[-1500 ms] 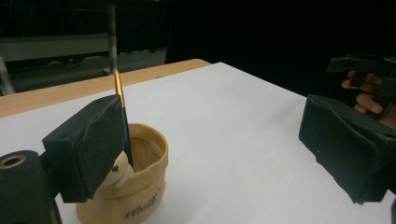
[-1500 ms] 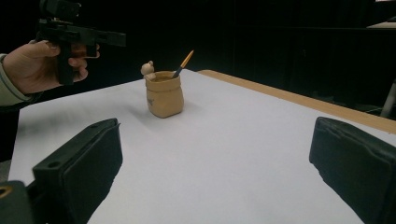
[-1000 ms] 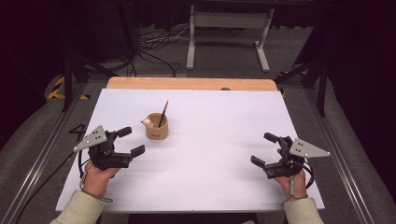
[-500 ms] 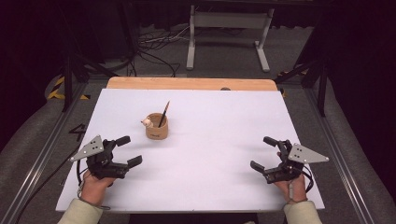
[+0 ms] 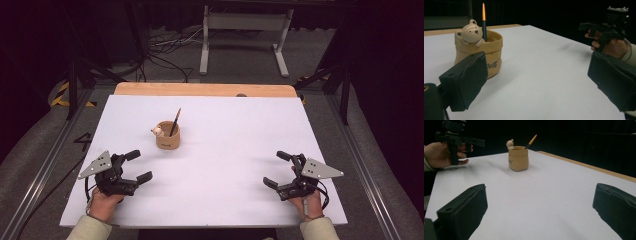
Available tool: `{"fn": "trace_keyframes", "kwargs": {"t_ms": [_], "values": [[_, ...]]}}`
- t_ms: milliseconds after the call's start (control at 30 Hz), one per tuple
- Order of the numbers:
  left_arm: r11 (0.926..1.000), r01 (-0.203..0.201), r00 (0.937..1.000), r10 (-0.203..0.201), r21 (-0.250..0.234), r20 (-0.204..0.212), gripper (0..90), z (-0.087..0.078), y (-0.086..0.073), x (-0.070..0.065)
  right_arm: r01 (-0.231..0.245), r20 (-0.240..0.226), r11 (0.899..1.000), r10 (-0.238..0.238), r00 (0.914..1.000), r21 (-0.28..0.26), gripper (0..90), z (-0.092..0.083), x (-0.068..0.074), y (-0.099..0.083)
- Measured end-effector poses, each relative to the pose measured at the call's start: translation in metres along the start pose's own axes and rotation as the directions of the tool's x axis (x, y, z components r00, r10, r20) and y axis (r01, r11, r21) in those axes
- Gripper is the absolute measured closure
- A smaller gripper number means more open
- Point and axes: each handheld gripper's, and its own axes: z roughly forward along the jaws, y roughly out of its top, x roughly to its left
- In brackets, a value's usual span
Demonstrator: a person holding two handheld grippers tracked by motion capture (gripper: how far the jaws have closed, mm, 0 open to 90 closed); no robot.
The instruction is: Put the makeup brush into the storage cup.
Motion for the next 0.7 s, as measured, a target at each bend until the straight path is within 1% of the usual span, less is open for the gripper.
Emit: {"fn": "trace_keyframes", "kwargs": {"t_ms": [33, 100, 133, 167, 233, 267, 333, 367, 500, 533, 600, 700], "values": [[0.9999, -0.003, 1.0, 0.003, 0.011, -0.006, 3.5, 0.001, -0.001, 0.0, -0.006, -0.002, 1.0, 0.006, 1.0, 0.022, 0.0, 0.002, 0.0, -0.002], [0.9999, -0.009, 0.9999, 0.01, 0.014, -0.007, 3.2, 0.002, -0.001, -0.001, -0.002, -0.003, 1.0, 0.002, 1.0, 0.028, 0.0, 0.003, 0.001, -0.002], [0.9996, -0.015, 0.9997, 0.015, 0.022, -0.016, 3.2, 0.002, -0.002, -0.001, -0.002, -0.006, 0.999, 0.002, 1.0, 0.035, 0.0, 0.004, 0.001, -0.002], [0.9995, -0.012, 0.9995, 0.012, 0.029, -0.027, 3.4, 0.002, -0.003, 0.0, -0.006, -0.004, 0.999, 0.006, 1.0, 0.051, 0.0, 0.005, 0.002, -0.004], [0.9994, -0.004, 0.9997, 0.005, 0.035, -0.026, 3.4, 0.003, -0.004, 0.0, -0.01, -0.006, 0.998, 0.011, 0.9999, 0.058, 0.0, 0.006, 0.002, -0.004], [0.9989, -0.004, 0.9997, 0.005, 0.047, -0.024, 3.1, 0.004, -0.004, 0.001, -0.012, -0.009, 0.998, 0.013, 0.9999, 0.064, 0.0, 0.007, 0.002, -0.005], [0.9975, -0.004, 0.9998, 0.006, 0.07, -0.02, 2.5, 0.008, -0.005, 0.0, -0.007, -0.03, 0.996, 0.009, 0.9995, 0.088, 0.0, 0.011, 0.003, -0.006], [0.9965, -0.01, 0.9997, 0.012, 0.083, -0.022, 2.3, 0.009, -0.005, -0.001, -0.006, -0.035, 0.996, 0.009, 0.9993, 0.092, 0.0, 0.012, 0.004, -0.006], [0.9947, -0.013, 0.9997, 0.015, 0.102, -0.022, 1.7, 0.012, -0.005, -0.002, -0.015, -0.031, 0.996, 0.018, 0.9994, 0.09, 0.0, 0.012, 0.004, -0.006], [0.9945, -0.005, 0.9998, 0.006, 0.104, -0.017, 1.7, 0.013, -0.005, -0.002, -0.017, -0.028, 0.996, 0.02, 0.9994, 0.086, 0.0, 0.011, 0.003, -0.006], [0.994, -0.006, 0.9998, 0.008, 0.109, -0.017, 1.5, 0.013, -0.005, -0.002, -0.02, -0.027, 0.996, 0.023, 0.9994, 0.083, 0.0, 0.011, 0.003, -0.006], [0.9942, -0.003, 0.9998, 0.005, 0.107, -0.018, 1.3, 0.013, -0.005, -0.003, -0.033, -0.023, 0.997, 0.035, 0.9991, 0.074, 0.0, 0.01, 0.002, -0.006]]}}
